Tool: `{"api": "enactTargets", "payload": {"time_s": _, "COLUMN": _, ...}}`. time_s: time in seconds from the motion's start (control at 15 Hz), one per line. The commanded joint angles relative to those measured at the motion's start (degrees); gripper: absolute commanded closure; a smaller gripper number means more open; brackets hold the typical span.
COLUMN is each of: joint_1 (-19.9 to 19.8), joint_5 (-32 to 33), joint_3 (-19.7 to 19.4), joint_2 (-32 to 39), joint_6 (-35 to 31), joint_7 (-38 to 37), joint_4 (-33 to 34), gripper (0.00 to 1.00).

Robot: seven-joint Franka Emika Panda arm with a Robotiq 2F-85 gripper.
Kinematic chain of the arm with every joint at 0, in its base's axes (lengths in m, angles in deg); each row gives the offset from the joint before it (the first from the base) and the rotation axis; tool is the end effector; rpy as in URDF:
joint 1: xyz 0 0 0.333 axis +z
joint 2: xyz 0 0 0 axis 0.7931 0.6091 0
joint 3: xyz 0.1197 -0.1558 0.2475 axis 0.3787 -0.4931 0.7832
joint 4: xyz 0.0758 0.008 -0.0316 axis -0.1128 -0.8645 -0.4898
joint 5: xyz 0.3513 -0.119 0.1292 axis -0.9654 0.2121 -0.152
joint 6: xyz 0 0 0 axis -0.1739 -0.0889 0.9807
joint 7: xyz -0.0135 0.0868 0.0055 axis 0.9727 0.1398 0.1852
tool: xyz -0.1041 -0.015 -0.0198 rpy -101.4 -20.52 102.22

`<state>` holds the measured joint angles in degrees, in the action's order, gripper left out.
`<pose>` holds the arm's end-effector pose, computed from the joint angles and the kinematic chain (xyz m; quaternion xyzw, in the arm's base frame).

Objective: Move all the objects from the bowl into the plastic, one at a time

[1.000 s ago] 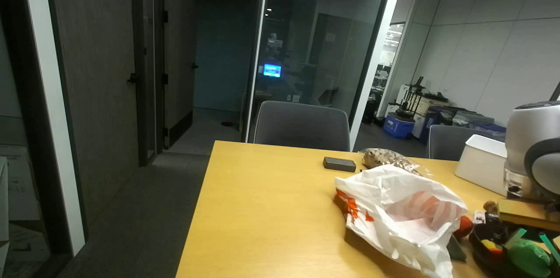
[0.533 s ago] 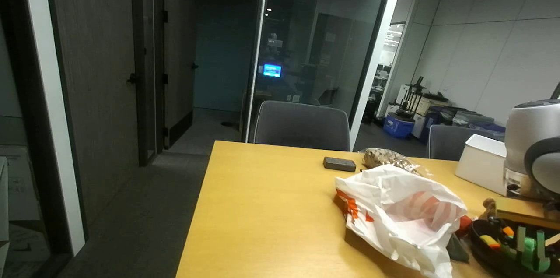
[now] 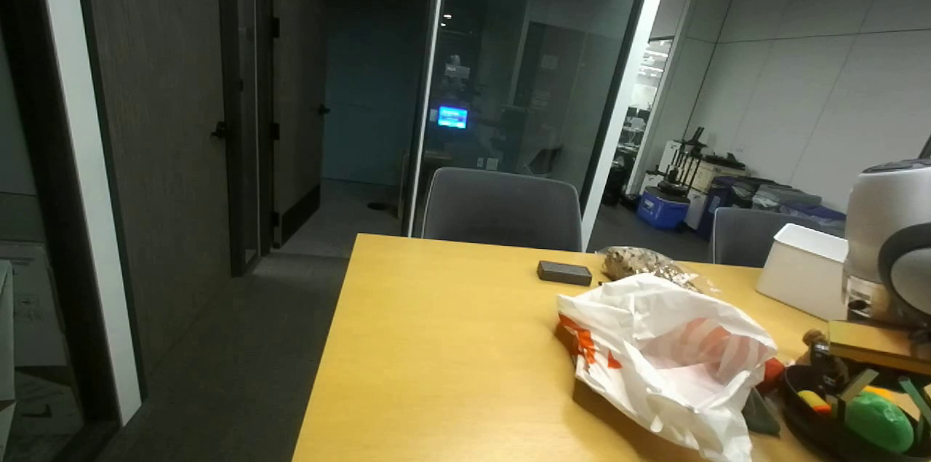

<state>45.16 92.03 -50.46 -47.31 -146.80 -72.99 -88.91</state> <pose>0.4383 -0.0587 0.3355 0.9077 -0.3806 0.0113 0.1765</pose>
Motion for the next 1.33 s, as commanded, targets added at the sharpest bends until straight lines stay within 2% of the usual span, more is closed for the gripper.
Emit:
{"api": "enactTargets", "payload": {"time_s": 0.0, "joint_1": -0.2, "joint_5": 3.5, "joint_3": -0.5, "joint_2": -0.5, "joint_6": 0.1, "joint_7": -2.3, "joint_4": 1.2, "gripper": 0.0}}
{"api": "enactTargets", "payload": {"time_s": 0.6, "joint_1": 0.2, "joint_5": 6.0, "joint_3": -1.8, "joint_2": 5.9, "joint_6": -1.6, "joint_7": -6.1, "joint_4": 4.1, "gripper": 0.0}}
{"api": "enactTargets", "payload": {"time_s": 0.67, "joint_1": 0.4, "joint_5": 6.2, "joint_3": -1.9, "joint_2": 6.4, "joint_6": -1.8, "joint_7": -6.3, "joint_4": 4.3, "gripper": 0.25}}
{"api": "enactTargets", "payload": {"time_s": 0.73, "joint_1": 0.5, "joint_5": 6.2, "joint_3": -2.1, "joint_2": 6.5, "joint_6": -2.4, "joint_7": -6.2, "joint_4": 4.3, "gripper": 0.25}}
{"api": "enactTargets", "payload": {"time_s": 0.8, "joint_1": 0.6, "joint_5": 6.4, "joint_3": -2.2, "joint_2": 6.6, "joint_6": -2.6, "joint_7": -6.5, "joint_4": 4.3, "gripper": 0.3}}
{"api": "enactTargets", "payload": {"time_s": 0.93, "joint_1": 0.8, "joint_5": 6.4, "joint_3": -2.4, "joint_2": 6.4, "joint_6": -2.7, "joint_7": -6.6, "joint_4": 4.5, "gripper": 0.45}}
{"api": "enactTargets", "payload": {"time_s": 1.27, "joint_1": 0.9, "joint_5": 6.7, "joint_3": -2.3, "joint_2": 2.9, "joint_6": -2.5, "joint_7": -6.2, "joint_4": 3.8, "gripper": 0.46}}
